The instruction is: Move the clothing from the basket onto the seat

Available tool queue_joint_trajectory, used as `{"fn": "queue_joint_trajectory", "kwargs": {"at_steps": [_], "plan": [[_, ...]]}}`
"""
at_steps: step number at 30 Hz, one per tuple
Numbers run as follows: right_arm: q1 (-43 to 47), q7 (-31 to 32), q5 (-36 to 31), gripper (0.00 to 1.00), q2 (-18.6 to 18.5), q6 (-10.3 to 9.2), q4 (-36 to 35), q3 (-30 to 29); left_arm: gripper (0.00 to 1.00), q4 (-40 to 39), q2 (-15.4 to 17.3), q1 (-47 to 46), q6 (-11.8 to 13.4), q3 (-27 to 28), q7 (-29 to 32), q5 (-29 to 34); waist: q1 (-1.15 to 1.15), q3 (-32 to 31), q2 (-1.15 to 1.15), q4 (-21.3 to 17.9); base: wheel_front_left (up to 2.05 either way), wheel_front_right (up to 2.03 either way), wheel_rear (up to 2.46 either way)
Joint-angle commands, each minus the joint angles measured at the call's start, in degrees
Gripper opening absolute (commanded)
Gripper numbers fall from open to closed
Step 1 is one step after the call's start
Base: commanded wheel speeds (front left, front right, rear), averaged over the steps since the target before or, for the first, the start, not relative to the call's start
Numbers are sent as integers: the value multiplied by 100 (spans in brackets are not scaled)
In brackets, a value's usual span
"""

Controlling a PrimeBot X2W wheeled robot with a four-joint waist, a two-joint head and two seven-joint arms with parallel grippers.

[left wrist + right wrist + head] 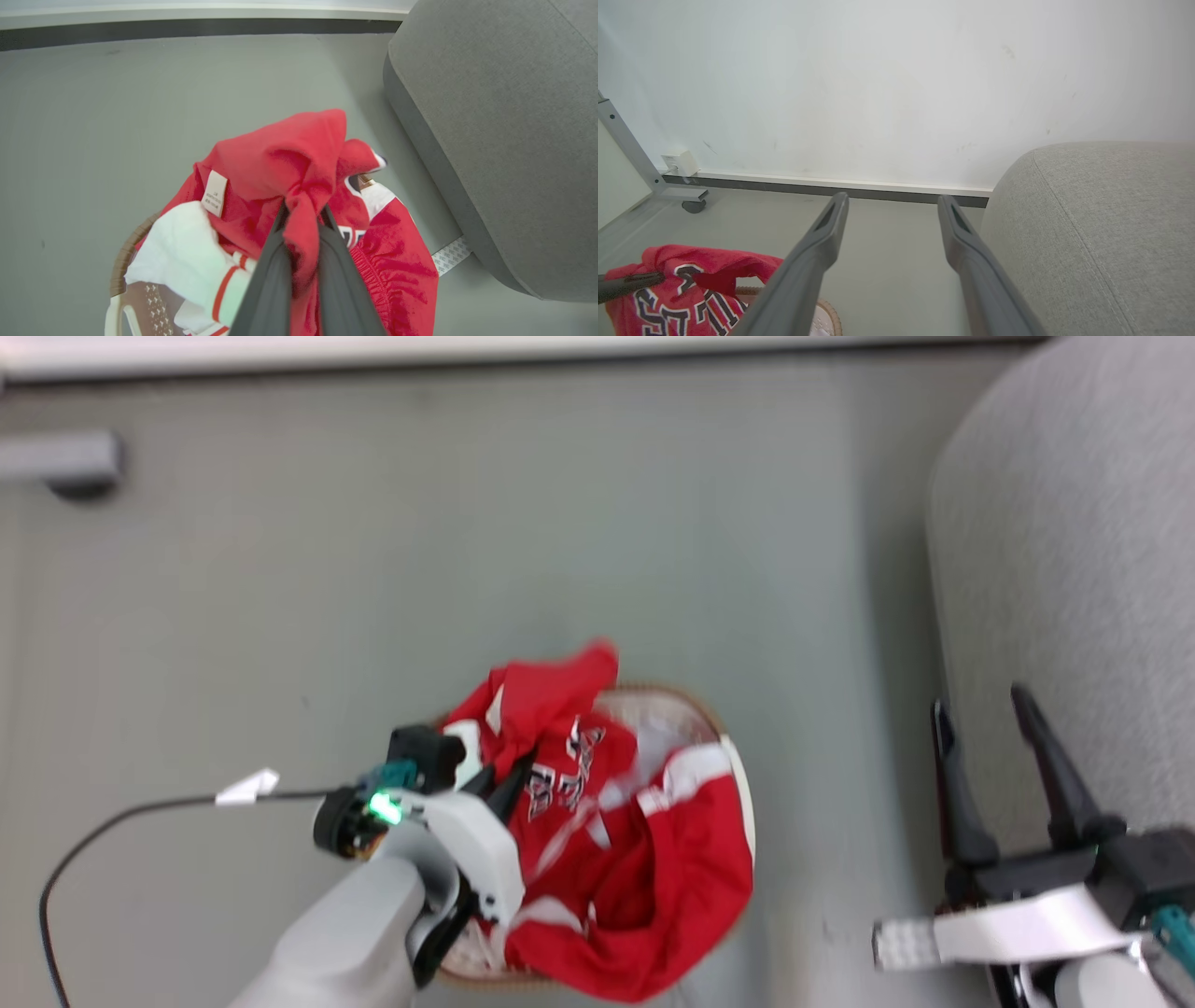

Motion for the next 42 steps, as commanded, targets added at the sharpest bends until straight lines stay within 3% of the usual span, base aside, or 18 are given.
{"fn": "queue_joint_trajectory", "kwargs": {"at_steps": [1, 14, 28, 33, 42], "plan": [[162, 4, 41, 100, -17, -12, 51, -20, 0, -70, 71, 166, 10, 44, -4, 17, 1, -729, 0, 194, 0, 0, 0], [1002, 4, 263, 100, -17, -12, 245, 168, 0, -1363, 431, 903, 363, 174, 105, -79, 1, -2241, 0, 344, 0, 0, 0], [1296, 4, 53, 100, -27, -12, 64, 381, 0, -3421, 1071, 1364, 1020, 369, 756, -294, 1, -2755, 0, 305, 0, 0, 0], [1140, 4, 181, 100, -251, -12, 7, 952, 0, -3895, 1191, 1437, 1170, 357, 902, -291, 1, -2787, 0, 331, 0, 0, 0], [303, 4, 818, 100, -726, -12, 480, 2626, 0, -4426, 1208, 1395, 1267, 252, 1116, -238, 1, -2775, 0, 407, 0, 0, 0]]}}
